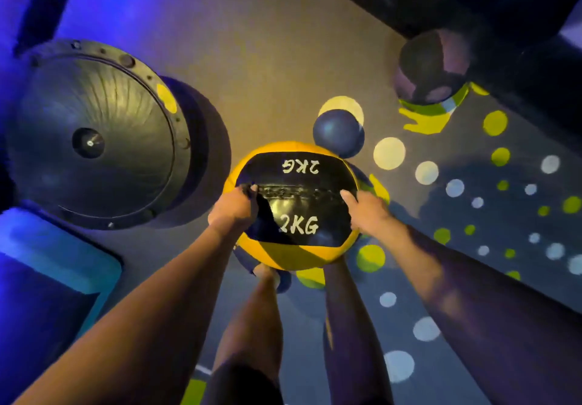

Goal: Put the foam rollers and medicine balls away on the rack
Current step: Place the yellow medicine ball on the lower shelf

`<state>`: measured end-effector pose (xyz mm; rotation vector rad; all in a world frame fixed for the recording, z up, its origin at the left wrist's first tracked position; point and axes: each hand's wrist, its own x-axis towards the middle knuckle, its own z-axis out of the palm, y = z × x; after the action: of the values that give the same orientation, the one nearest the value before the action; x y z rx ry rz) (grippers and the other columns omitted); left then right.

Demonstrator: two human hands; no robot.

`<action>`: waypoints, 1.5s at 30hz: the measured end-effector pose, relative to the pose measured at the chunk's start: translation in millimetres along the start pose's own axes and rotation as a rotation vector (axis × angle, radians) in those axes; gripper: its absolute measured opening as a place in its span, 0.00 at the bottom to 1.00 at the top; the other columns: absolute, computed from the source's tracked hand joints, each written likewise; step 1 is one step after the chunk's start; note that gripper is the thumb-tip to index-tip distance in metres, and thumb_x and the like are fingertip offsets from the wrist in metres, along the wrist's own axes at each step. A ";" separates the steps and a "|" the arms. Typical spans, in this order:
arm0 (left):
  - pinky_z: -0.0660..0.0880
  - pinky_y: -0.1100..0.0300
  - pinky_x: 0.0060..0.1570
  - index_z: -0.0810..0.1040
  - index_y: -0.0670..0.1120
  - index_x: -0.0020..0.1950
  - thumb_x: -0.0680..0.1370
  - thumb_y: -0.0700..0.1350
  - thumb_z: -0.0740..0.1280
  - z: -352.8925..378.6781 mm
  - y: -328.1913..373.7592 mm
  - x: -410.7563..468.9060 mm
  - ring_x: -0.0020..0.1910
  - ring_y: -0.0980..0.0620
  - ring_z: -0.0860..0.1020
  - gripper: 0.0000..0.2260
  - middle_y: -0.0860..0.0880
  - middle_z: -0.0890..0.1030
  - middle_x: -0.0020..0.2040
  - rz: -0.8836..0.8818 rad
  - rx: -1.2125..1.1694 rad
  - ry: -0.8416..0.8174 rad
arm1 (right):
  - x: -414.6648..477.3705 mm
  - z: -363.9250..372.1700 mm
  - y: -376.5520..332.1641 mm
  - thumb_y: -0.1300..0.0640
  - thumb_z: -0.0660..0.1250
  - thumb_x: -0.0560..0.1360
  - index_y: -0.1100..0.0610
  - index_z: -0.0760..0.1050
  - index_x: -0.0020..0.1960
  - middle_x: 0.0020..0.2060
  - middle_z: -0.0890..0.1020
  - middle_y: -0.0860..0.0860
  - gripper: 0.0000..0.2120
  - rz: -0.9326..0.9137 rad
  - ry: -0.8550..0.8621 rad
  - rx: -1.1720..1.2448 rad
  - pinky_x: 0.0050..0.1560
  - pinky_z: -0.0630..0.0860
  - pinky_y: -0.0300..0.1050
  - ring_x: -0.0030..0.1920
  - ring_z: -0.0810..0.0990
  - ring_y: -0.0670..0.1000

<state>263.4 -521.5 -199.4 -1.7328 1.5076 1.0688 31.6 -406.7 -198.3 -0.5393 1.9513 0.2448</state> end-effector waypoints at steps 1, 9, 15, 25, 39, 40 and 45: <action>0.75 0.46 0.57 0.76 0.47 0.66 0.85 0.58 0.51 5.9 -1.1 3.8 0.59 0.33 0.79 0.21 0.36 0.80 0.61 -0.019 -0.005 0.019 | -0.4 -3.6 -2.6 0.49 0.55 0.85 0.62 0.69 0.73 0.62 0.77 0.62 0.22 -0.005 0.008 0.011 0.63 0.71 0.53 0.66 0.75 0.64; 0.83 0.39 0.41 0.77 0.45 0.48 0.78 0.46 0.59 -8.1 -28.7 0.9 0.46 0.37 0.85 0.09 0.38 0.83 0.49 -0.240 -0.177 -0.082 | -88.0 -14.9 -25.7 0.46 0.56 0.85 0.62 0.78 0.49 0.50 0.82 0.66 0.22 -0.298 -0.023 -0.078 0.46 0.71 0.56 0.52 0.79 0.67; 0.81 0.37 0.53 0.76 0.50 0.53 0.78 0.63 0.56 1.4 -14.1 -85.4 0.54 0.36 0.82 0.19 0.36 0.81 0.58 -0.199 -0.550 -0.183 | -189.3 -89.6 -66.2 0.49 0.58 0.85 0.54 0.65 0.33 0.35 0.84 0.63 0.22 -0.395 0.170 0.183 0.45 0.77 0.55 0.42 0.84 0.63; 0.78 0.35 0.50 0.83 0.50 0.55 0.74 0.76 0.51 -218.3 196.5 -354.6 0.53 0.38 0.80 0.35 0.44 0.86 0.48 -0.003 -1.215 -0.506 | -393.0 -347.5 -44.2 0.52 0.62 0.84 0.55 0.70 0.30 0.26 0.82 0.50 0.23 -0.619 0.387 0.388 0.37 0.74 0.35 0.28 0.79 0.38; 0.70 0.45 0.71 0.56 0.55 0.82 0.64 0.70 0.73 -256.6 466.6 -328.7 0.69 0.49 0.76 0.52 0.51 0.76 0.71 0.655 -1.010 -0.117 | -322.7 -534.4 2.3 0.50 0.58 0.85 0.61 0.79 0.47 0.47 0.85 0.59 0.18 -0.391 0.893 0.455 0.50 0.74 0.54 0.51 0.82 0.63; 0.71 0.49 0.71 0.61 0.54 0.80 0.66 0.69 0.73 -253.0 480.0 -314.7 0.68 0.49 0.77 0.47 0.48 0.78 0.69 0.692 -0.860 -0.101 | -302.5 -532.0 6.6 0.49 0.57 0.85 0.60 0.78 0.49 0.50 0.84 0.60 0.17 -0.324 0.870 0.423 0.49 0.73 0.55 0.53 0.81 0.64; 0.75 0.55 0.58 0.70 0.56 0.76 0.81 0.47 0.67 -226.9 478.0 -280.3 0.55 0.51 0.81 0.23 0.48 0.83 0.58 0.854 -0.548 0.017 | -238.9 -474.7 10.9 0.51 0.60 0.82 0.47 0.58 0.77 0.61 0.80 0.58 0.25 -0.171 0.956 0.491 0.45 0.75 0.57 0.55 0.81 0.66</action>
<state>-172.7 -657.8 187.6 -1.3899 2.1839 2.0446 -273.4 -526.1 220.3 -0.5302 2.7212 -0.7173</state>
